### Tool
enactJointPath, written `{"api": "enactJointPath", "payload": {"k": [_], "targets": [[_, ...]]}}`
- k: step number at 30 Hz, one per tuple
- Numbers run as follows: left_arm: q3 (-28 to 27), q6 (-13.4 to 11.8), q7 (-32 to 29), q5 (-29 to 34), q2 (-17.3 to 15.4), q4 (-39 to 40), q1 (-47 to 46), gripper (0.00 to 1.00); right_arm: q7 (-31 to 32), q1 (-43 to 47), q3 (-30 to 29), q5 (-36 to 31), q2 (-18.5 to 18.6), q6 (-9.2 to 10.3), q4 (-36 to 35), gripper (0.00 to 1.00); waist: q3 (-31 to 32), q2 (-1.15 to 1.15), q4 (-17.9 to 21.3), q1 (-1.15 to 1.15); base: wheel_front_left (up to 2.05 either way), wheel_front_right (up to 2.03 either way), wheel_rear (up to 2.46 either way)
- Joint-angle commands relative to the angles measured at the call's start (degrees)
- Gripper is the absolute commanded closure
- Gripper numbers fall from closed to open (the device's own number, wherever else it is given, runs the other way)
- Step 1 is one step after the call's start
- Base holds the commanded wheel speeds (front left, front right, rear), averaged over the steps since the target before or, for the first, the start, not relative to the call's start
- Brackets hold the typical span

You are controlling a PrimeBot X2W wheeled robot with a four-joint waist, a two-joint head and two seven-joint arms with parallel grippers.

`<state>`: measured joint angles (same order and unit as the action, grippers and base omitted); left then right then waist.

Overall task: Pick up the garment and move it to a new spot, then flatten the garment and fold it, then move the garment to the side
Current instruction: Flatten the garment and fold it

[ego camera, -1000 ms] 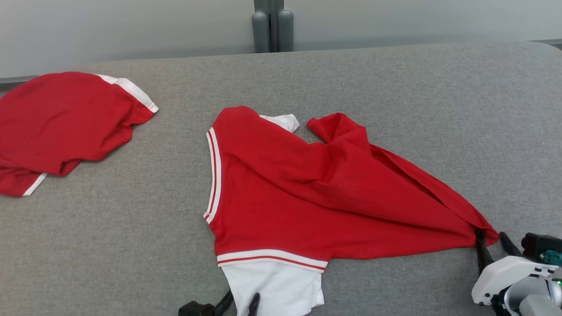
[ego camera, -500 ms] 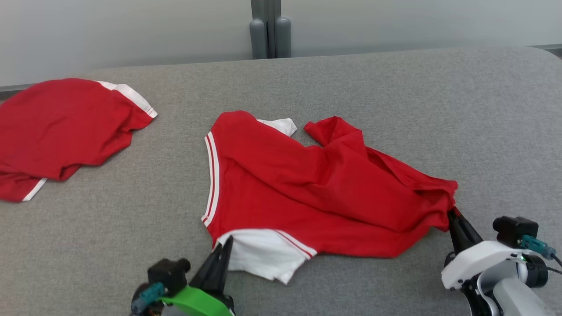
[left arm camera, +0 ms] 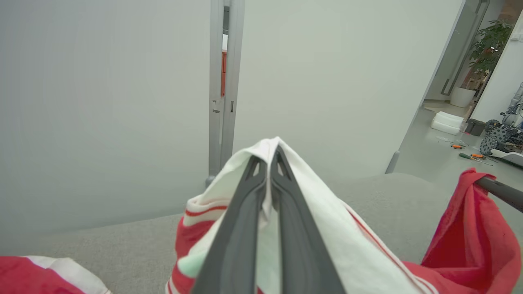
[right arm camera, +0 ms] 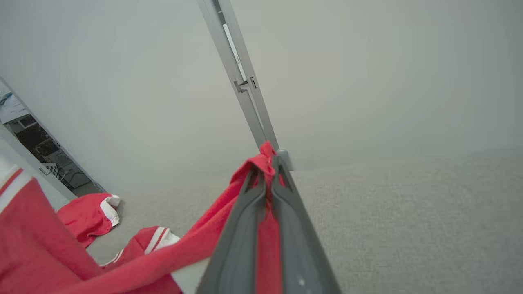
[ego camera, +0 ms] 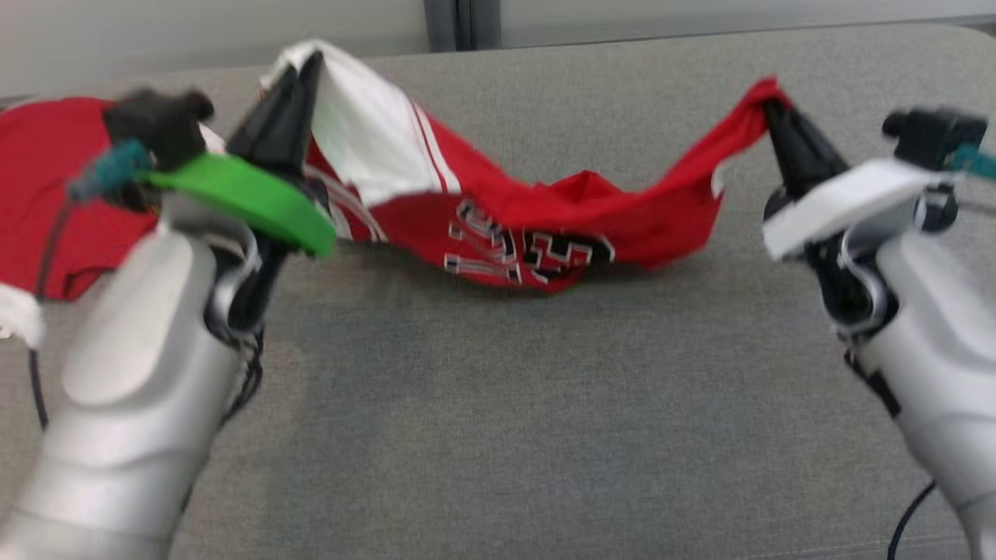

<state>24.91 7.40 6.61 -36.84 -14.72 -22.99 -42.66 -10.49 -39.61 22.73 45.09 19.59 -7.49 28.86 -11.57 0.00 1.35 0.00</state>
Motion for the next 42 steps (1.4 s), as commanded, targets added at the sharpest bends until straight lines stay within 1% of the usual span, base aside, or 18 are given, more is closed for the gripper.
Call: {"api": "enactJointPath", "payload": {"k": [1,3,6,10,13,17,19,25,31,42], "targets": [[-0.54,0.14,-1.69,-1.97,-0.62,-1.39,-6.35,1.00,1.45,-5.79,-0.47,1.39,0.62,0.00,1.18,1.00,-6.09,0.00,1.26,0.00,0.00,0.00,0.00],[-1.07,0.14,-3.59,-3.34,-0.66,-4.05,-13.81,1.00,2.81,-12.81,-1.65,3.10,0.69,0.00,3.38,1.00,-8.78,0.00,1.73,0.00,0.00,0.00,0.00],[-2.10,0.13,-5.02,-3.65,-0.15,-8.95,-24.63,1.00,5.22,-22.95,-3.15,4.60,0.45,-0.01,7.32,1.00,-12.35,0.00,2.48,0.00,0.00,0.00,0.00],[-3.36,-0.25,-5.00,-2.78,0.61,-15.90,-38.59,1.00,8.34,-36.08,-6.58,6.79,-0.83,-0.01,14.86,1.00,-15.88,0.00,3.69,0.00,0.00,0.00,0.00],[-3.76,-0.50,-4.27,-1.94,1.65,-20.48,-48.50,1.00,8.83,-45.34,-8.59,7.16,-2.38,-0.01,19.95,1.00,-17.37,0.00,4.52,0.00,0.00,0.00,0.00],[-3.44,-0.43,-2.30,-1.12,4.14,-24.86,-57.69,1.00,8.00,-52.99,-8.48,5.78,-3.16,0.00,24.55,1.00,-18.00,0.00,4.88,0.00,0.00,0.00,0.00],[-2.55,-0.32,-2.00,-0.21,4.75,-26.75,-60.76,1.00,7.53,-55.58,-8.08,5.10,-3.48,-0.01,26.55,1.00,-18.23,0.00,5.04,0.00,0.00,0.00,0.00],[-1.19,-0.04,-0.68,0.10,6.02,-32.43,-65.79,1.00,6.93,-59.27,-7.57,5.44,-4.47,-0.01,31.37,1.00,-19.12,0.00,5.58,0.00,0.00,0.00,0.00],[0.05,0.07,0.66,-0.30,5.77,-37.07,-66.75,1.00,6.15,-60.17,-6.47,5.95,-4.11,-0.01,33.73,1.00,-20.29,0.00,6.03,0.00,0.00,0.00,0.00],[2.52,0.13,2.88,-1.83,5.51,-40.47,-67.69,1.00,4.65,-60.92,-3.93,6.05,-2.99,-0.01,36.14,1.00,-20.89,0.00,6.40,0.00,0.00,0.00,0.00]]}}
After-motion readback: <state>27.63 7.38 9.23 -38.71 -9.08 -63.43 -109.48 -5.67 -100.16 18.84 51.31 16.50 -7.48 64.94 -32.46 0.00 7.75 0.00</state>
